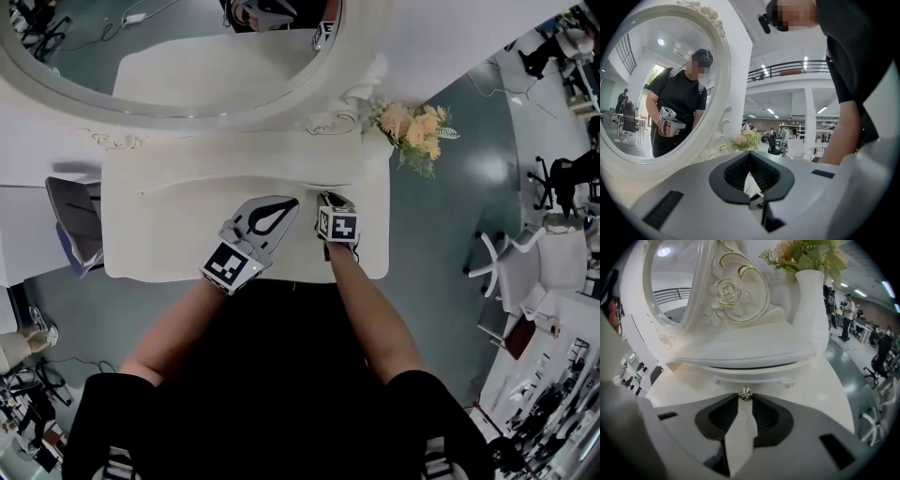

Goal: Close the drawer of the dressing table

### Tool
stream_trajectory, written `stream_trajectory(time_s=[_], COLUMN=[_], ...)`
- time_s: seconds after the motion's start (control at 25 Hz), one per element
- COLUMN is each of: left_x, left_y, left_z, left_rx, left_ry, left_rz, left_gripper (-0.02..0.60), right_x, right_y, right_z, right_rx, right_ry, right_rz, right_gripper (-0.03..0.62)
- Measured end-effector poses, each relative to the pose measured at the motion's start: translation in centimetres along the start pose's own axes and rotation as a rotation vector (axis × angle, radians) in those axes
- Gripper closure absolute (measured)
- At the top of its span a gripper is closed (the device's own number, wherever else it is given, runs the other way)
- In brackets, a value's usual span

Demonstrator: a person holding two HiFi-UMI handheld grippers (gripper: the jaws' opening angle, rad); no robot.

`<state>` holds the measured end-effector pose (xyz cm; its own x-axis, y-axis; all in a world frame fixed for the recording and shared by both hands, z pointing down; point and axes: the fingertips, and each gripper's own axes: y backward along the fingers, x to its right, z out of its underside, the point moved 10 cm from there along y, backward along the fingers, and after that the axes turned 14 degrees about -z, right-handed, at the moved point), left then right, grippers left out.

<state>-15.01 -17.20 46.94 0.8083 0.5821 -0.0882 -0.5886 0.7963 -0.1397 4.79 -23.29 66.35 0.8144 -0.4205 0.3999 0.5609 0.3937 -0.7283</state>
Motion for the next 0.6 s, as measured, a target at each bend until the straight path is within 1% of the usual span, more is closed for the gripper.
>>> stream_trajectory(time_s=[0.16,0.32,0.6], left_x=[-0.1,-0.1,0.0], left_y=[0.1,0.2,0.7], left_z=[-0.1,0.1,-0.2], left_rx=[-0.006,-0.001,-0.007], left_ry=[-0.002,0.012,-0.009], left_rz=[-0.017,-0.034,-0.049], left_gripper=[0.588,0.588,0.588], right_x=[0.3,0.5,0.7], right_y=[-0.5,-0.8,-1.2], right_z=[-0.7,-1.2,-2.0], right_rx=[0.002,-0.001,0.001], right_ry=[0.009,0.018,0.027], right_rz=[-0.003,-0.003,-0.001], right_gripper=[0.497,0.497,0.497])
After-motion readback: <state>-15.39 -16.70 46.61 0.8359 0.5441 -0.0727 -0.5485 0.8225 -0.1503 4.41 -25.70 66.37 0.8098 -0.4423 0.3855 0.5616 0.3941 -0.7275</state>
